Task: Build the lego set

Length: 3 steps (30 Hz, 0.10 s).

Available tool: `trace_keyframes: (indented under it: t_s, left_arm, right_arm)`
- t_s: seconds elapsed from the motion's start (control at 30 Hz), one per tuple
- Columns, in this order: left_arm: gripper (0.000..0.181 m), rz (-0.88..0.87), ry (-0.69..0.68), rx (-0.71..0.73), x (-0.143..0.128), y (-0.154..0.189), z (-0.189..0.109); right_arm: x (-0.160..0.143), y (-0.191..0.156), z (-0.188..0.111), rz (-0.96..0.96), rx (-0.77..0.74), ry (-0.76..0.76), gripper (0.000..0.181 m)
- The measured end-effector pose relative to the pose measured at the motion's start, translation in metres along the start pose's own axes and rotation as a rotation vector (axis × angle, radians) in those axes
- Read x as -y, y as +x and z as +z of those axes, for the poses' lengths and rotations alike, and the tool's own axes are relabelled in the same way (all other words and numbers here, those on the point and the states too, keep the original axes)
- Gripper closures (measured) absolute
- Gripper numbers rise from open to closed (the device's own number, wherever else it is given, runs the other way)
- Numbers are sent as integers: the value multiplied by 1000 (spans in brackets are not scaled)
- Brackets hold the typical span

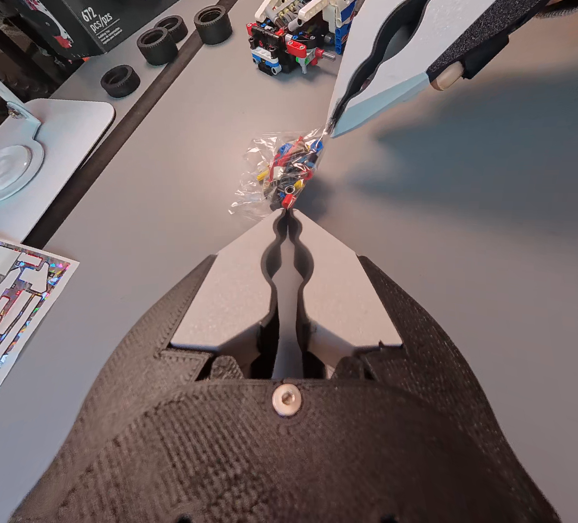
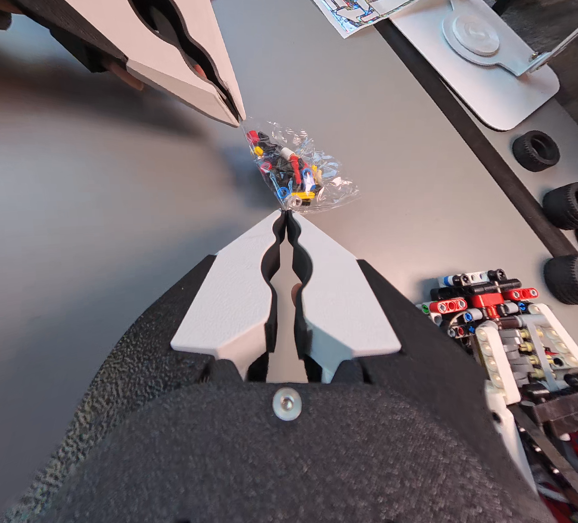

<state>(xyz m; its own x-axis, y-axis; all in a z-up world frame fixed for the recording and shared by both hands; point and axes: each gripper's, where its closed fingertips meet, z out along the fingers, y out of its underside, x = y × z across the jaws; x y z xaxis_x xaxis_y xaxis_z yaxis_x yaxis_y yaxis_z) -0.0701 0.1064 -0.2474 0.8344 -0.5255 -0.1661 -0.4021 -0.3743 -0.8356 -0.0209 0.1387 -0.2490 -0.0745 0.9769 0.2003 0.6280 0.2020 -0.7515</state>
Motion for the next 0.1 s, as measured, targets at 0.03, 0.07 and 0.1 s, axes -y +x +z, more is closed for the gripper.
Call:
trace_keyframes:
  t_s: [0.03,0.07,0.1]
  left_arm:
    - [181,8,6,-1,1,2,1]
    - [181,12,14,-2,2,4,1]
    - [181,13,23,-2,5,6,1]
  right_arm:
    - [0,0,1,-10,-4,0,181]
    - [2,-3,1,-11,8,14,181]
    - [5,-7,1,-6,26,31,181]
